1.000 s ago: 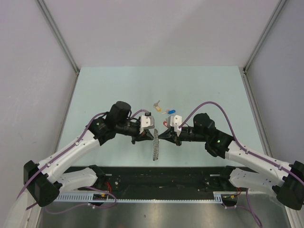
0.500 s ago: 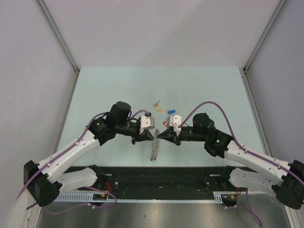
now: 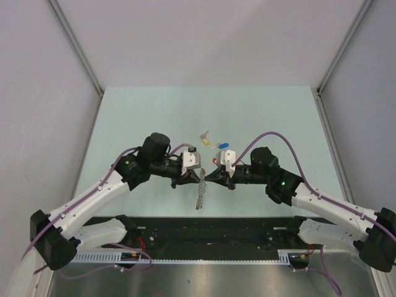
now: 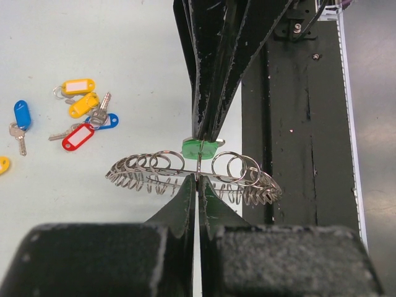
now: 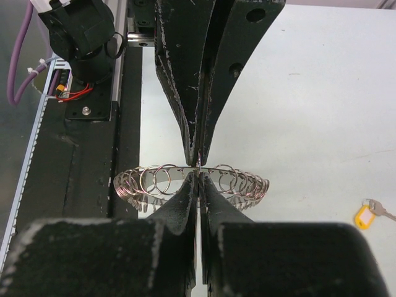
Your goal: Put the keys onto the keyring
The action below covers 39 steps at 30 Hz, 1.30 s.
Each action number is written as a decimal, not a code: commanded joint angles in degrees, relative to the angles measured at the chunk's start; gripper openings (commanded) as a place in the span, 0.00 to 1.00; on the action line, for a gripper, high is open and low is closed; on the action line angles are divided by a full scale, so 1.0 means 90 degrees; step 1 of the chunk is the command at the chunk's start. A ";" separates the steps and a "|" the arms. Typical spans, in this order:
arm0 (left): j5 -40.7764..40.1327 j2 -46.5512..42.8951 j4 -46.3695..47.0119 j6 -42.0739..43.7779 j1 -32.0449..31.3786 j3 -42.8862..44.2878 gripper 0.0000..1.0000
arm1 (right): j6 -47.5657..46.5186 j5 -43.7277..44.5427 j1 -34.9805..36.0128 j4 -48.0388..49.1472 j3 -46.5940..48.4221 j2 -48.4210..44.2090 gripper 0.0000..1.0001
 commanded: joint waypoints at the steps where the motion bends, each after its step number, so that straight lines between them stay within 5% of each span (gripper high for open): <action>1: 0.0411 -0.0202 0.0271 0.0107 -0.0047 0.0022 0.00 | -0.0028 -0.0076 0.0053 0.0263 -0.0002 0.0018 0.00; 39: 0.0460 -0.0417 0.0721 -0.0255 -0.0135 -0.0173 0.01 | 0.0216 -0.0066 0.0229 0.0546 0.0076 0.0320 0.00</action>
